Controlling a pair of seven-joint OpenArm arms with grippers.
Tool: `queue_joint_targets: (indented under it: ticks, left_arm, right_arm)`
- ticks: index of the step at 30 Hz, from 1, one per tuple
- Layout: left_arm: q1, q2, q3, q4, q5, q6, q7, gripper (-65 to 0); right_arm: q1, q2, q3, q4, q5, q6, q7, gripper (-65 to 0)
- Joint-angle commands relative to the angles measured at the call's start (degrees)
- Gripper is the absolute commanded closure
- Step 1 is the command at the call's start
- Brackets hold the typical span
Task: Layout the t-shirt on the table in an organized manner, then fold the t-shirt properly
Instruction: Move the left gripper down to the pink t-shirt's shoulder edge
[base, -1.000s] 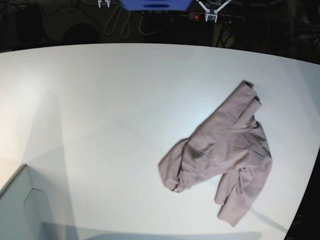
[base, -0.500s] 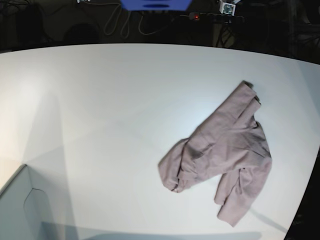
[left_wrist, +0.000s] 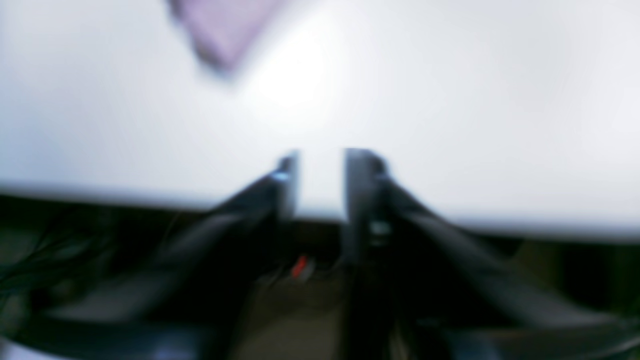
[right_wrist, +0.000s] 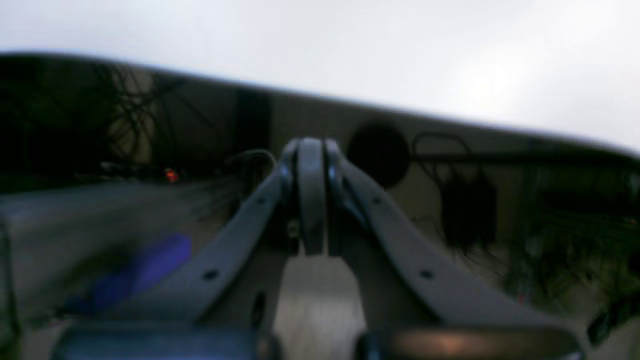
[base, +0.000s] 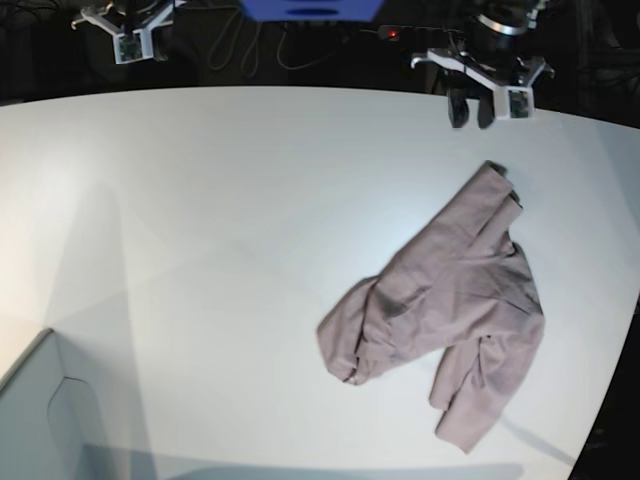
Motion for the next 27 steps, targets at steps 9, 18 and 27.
queue_joint_targets:
  ticks: [9,18,27]
  left_arm:
    - [-12.1,-2.9,-0.9,-9.8,-6.6,0.3,-0.4,-49.1]
    - [-20.9,-3.1,-1.3,-23.1,-13.3,0.4,-0.7,-49.1]
    - [-26.8,-2.8,-6.3,-29.7,-14.1,0.3,-0.5,-49.1]
  right_arm:
    - [3.4,-0.1,0.3,1.3,-0.2,10.8,-3.9,-11.6]
    - [3.8,-0.1,0.4,1.2,-0.2,11.8,-4.2,-24.0]
    - [5.4,-0.1,0.5,-0.1,-0.2,11.8,-4.2,-24.0]
